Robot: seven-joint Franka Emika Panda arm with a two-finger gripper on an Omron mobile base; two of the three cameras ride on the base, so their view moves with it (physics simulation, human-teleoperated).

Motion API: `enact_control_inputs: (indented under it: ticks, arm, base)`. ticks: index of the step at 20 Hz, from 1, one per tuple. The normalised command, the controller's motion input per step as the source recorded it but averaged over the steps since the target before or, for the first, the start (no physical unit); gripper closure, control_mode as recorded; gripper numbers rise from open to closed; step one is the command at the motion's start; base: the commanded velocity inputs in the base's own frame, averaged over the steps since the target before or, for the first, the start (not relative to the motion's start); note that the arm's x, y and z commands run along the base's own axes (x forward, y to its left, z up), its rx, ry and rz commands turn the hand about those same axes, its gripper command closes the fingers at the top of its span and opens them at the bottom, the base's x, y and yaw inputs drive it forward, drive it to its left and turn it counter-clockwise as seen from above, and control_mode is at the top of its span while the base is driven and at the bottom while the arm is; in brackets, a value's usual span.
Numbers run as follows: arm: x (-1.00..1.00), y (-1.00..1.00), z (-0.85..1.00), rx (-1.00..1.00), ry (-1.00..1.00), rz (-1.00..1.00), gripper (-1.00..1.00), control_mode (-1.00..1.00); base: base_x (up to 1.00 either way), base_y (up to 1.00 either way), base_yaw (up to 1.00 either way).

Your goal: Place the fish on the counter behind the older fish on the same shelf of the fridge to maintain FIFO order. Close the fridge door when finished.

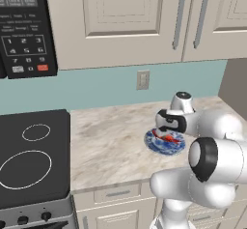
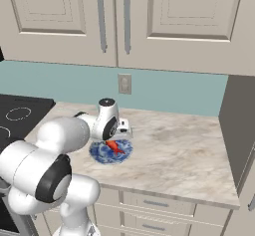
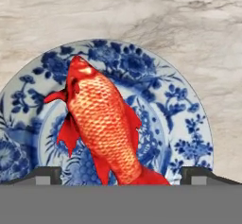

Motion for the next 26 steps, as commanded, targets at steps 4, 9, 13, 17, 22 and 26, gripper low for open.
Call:
enact_control_inputs:
  ticks: [4,9,13,17,22,26]
  arm:
    - [0.05,0.00,-0.28,-0.02,0.02,0.03,-1.00,-1.00]
    - [0.12,0.00,-0.23,-0.02,0.01,0.01,-1.00,-1.00]
    - [0.00,0.00,-0.33,-0.02,0.02,0.02,-1.00,-1.00]
    - [0.00,0.00,-0.39,-0.02,0.00,0.03,-1.00,-1.00]
    - [0.00,0.01,-0.50,-0.05,0.03,0.03,1.00,-1.00]
    - [-0.05,0.01,-0.16,0.00,0.00,0.01,1.00,-1.00]
  base:
    - [0.00,0.00,0.00]
    - [0.00,0.00,0.00]
    - [0.00,0.00,0.00]
    - [0.00,0.00,0.00]
    - [0.00,0.00,0.00]
    - [0.00,0.00,0.00]
